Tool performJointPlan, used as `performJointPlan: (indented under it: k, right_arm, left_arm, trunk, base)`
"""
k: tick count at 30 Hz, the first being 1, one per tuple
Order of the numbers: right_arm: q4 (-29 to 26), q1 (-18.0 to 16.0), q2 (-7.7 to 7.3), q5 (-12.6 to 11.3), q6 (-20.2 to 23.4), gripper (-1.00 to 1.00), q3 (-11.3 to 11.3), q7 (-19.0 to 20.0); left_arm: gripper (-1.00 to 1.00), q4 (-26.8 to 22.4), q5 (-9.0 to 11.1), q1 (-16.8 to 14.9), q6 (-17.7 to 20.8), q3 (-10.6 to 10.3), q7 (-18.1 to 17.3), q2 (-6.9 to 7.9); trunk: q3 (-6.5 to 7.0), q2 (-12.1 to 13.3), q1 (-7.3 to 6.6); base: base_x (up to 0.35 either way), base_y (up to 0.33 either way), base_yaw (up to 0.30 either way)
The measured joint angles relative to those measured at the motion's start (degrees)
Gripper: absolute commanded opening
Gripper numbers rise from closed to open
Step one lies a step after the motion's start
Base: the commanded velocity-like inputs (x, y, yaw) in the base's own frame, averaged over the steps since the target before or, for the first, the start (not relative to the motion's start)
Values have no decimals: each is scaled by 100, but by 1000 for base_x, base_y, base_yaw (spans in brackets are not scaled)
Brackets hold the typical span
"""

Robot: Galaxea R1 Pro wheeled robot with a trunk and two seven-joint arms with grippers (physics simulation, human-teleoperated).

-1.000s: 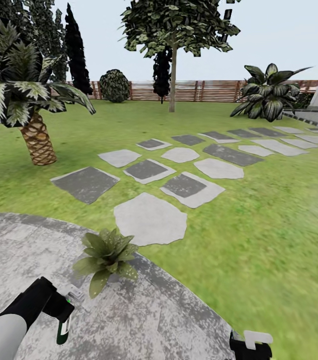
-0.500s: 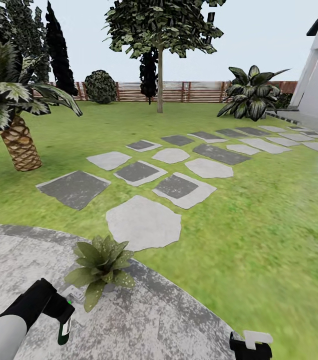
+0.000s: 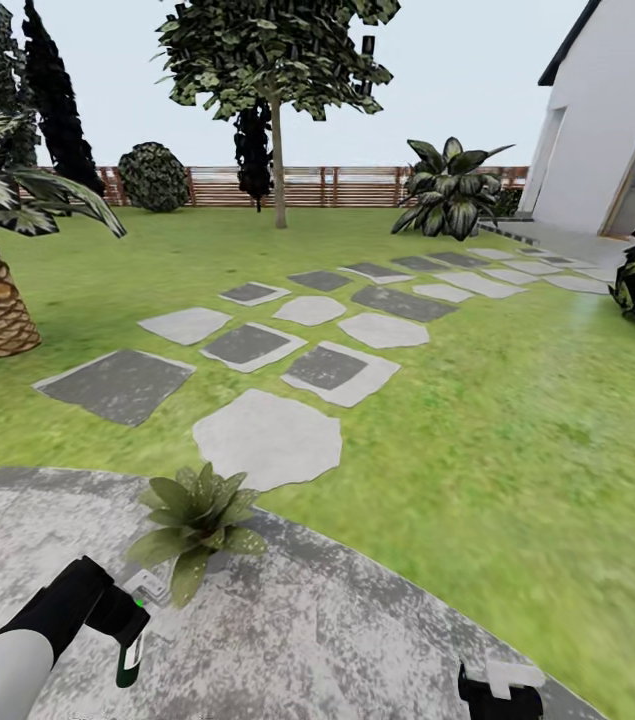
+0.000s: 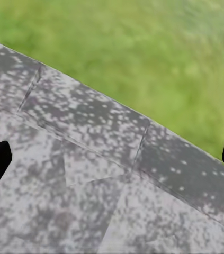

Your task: Pick up the pesticide atomizer in the garden and spray insectifuge to fully cover both potted plants in the garden.

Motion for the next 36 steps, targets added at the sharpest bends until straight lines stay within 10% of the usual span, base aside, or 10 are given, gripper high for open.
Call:
performJointPlan:
  k: [36]
  right_arm:
    - [0,0,0,0,-2,100,2,-12]
  left_arm:
    - [-100,-1,1,0,5,-14,1,-63]
  trunk:
    - [23,0,-3]
  base:
    - [-79,187,-159]
